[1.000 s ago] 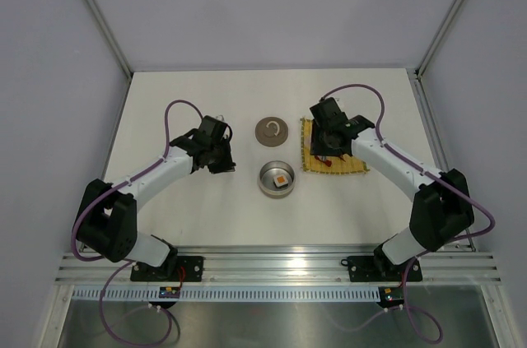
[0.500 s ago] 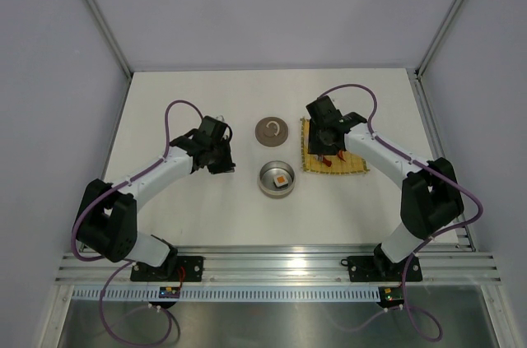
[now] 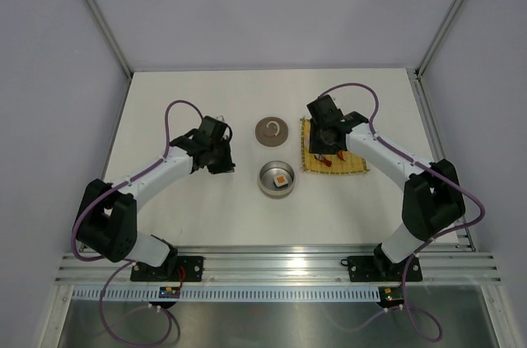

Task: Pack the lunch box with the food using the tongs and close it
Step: Pick up the fake food from the plate.

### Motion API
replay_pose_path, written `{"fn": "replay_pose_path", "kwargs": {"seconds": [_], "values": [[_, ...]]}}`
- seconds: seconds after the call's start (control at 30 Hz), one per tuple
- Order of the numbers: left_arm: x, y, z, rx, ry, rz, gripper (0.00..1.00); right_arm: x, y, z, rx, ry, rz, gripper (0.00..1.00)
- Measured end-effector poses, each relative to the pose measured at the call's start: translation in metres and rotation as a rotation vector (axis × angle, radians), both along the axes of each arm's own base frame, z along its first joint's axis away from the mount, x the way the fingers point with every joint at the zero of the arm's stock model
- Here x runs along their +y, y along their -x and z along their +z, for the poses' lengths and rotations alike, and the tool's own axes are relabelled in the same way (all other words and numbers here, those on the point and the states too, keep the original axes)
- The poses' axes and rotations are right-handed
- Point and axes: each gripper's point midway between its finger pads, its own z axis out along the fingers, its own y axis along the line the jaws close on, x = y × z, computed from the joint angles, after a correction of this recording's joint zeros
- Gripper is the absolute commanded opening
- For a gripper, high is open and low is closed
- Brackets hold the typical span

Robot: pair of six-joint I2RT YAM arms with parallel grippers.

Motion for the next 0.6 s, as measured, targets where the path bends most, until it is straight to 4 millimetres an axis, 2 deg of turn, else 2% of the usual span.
{"fn": "replay_pose_path", "kwargs": {"seconds": [0.6], "values": [[0.001,0.001,-0.001,0.004,-0.002,0.0,0.0,-0.009,0.006,0.04,-0.087,-0.024,-0.016,0.0]]}}
